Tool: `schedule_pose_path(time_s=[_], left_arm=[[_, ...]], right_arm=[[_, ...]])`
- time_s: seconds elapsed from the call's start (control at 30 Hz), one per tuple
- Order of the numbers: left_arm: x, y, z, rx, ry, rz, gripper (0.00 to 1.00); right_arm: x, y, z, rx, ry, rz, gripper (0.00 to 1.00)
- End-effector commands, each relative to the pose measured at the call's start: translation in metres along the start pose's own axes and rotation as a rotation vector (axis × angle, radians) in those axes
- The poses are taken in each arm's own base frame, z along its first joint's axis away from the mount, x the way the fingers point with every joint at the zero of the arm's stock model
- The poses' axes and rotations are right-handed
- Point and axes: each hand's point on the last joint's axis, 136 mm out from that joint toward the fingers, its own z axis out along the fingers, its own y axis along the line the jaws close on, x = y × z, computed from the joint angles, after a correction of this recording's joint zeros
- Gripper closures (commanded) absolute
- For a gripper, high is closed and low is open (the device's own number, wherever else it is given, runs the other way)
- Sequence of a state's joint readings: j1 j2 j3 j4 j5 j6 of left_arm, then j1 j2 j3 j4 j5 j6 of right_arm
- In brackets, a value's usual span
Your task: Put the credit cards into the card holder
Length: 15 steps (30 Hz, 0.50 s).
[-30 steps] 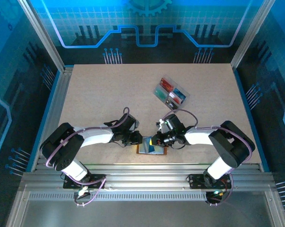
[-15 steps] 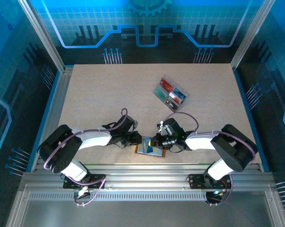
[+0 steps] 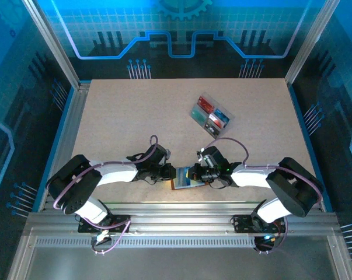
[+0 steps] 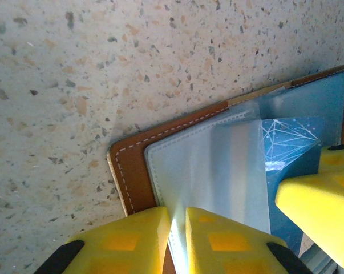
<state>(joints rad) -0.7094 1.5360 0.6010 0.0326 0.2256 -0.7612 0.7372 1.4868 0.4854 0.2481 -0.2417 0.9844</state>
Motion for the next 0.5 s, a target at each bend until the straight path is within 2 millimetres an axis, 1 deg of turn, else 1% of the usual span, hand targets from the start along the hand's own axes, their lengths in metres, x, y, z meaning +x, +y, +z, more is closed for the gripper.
schedule_pose_path(time_s=[0.0, 0.1, 0.17, 0.23, 0.47], left_arm=[[0.041, 0.031, 0.01, -0.104, 0.132, -0.033, 0.81], [0.04, 0.028, 0.012, -0.102, 0.135, -0.028, 0.81], [0.039, 0.027, 0.013, -0.101, 0.135, -0.028, 0.81], [0.038, 0.026, 0.015, -0.1, 0.137, -0.025, 0.81], [0.039, 0.026, 0.017, -0.103, 0.141, -0.023, 0.81]], right_arm=[[0.01, -0.024, 0.01, 0.105, 0.02, 0.0, 1.0], [0.012, -0.014, 0.015, 0.078, 0.051, -0.042, 1.0], [0.015, -0.012, 0.018, 0.074, 0.067, -0.056, 1.0], [0.018, -0.01, 0.019, 0.069, 0.08, -0.073, 0.98], [0.023, 0.003, 0.029, 0.042, 0.134, -0.147, 0.85]])
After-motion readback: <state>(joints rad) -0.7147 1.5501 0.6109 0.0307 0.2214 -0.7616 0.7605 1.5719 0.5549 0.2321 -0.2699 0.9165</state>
